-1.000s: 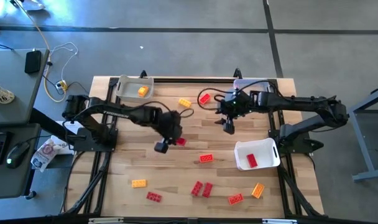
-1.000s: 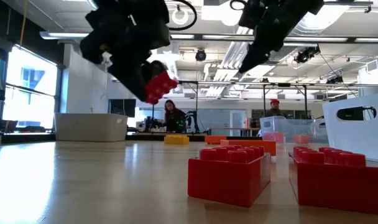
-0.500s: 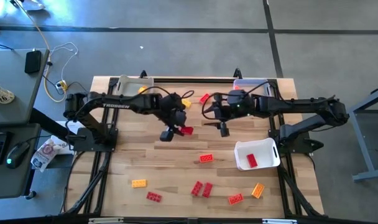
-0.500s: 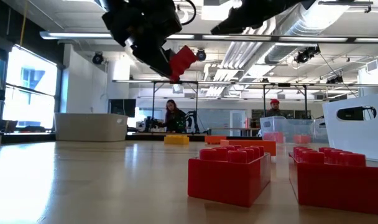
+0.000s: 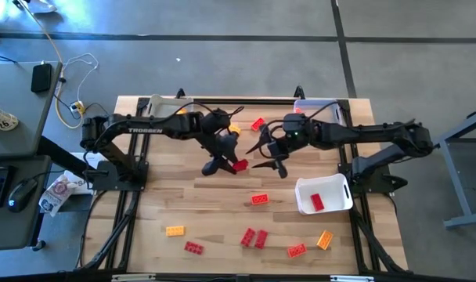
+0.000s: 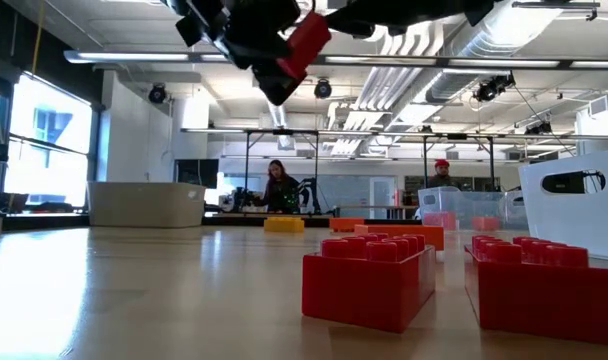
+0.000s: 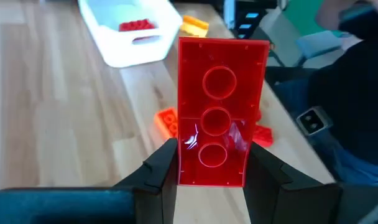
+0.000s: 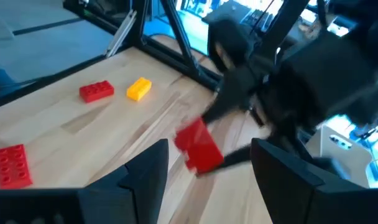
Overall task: Sort & place blocks by color
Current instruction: Put the red block into the white bin
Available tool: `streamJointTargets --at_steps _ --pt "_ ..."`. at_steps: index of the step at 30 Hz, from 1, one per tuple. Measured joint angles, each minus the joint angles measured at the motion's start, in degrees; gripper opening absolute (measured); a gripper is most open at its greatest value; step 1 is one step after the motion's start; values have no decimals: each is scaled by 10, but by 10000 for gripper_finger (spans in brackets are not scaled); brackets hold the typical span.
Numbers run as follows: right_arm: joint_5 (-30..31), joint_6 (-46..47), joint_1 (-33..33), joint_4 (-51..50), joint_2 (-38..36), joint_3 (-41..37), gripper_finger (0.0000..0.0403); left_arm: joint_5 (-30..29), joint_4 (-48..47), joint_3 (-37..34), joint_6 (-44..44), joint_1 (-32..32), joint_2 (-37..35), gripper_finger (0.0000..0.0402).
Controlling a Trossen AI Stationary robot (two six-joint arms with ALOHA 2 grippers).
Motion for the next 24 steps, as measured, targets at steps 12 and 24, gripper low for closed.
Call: streamJointTargets --at_steps 12,24 --pt "-42 3 0 42 35 -1 215 -5 30 7 -12 -4 0 108" --pt "-40 7 0 77 63 -1 160 -5 57 8 -31 -4 1 108"
